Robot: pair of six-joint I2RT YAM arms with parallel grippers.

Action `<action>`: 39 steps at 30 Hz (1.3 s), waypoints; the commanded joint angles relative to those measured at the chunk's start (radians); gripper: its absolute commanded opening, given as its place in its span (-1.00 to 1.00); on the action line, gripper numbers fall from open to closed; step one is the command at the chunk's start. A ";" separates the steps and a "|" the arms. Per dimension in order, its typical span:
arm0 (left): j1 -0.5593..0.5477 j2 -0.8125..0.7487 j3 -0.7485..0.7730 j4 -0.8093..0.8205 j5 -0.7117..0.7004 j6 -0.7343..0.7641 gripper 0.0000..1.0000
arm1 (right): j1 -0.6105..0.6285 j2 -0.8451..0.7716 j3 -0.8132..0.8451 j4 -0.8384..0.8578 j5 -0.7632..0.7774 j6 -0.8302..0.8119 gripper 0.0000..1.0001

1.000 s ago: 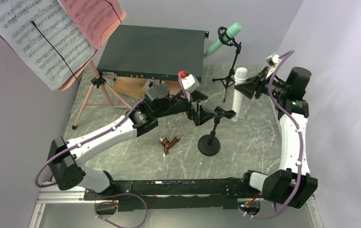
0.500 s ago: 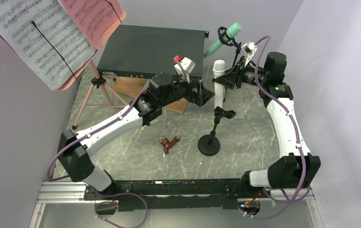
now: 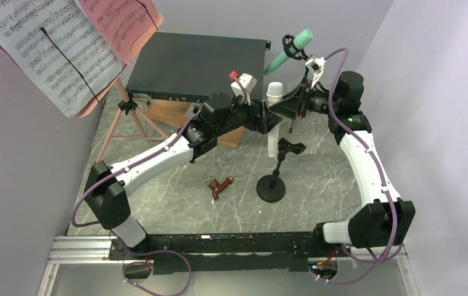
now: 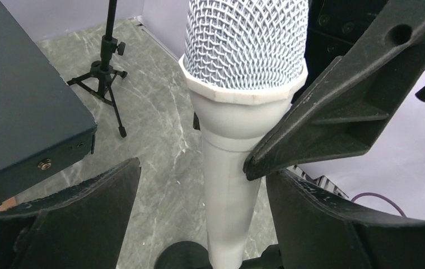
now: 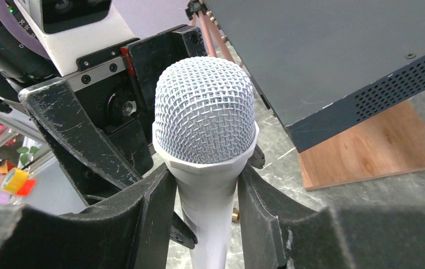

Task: Pack up the instrument practice props
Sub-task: Remove the microphone from the microphone stand, then place the microphone at the center of the board.

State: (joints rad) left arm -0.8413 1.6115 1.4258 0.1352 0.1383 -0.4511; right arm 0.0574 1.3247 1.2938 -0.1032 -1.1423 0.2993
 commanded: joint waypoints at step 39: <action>-0.007 -0.465 -0.335 -0.317 0.010 -0.029 -1.00 | -0.233 -0.258 -0.195 -0.031 -0.213 -0.255 0.99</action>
State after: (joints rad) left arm -0.8474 1.2415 1.1225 -0.0826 0.1490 -0.4835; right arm -0.1139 1.1015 1.1305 -0.1230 -1.3190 0.1261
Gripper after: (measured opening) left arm 0.387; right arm 0.993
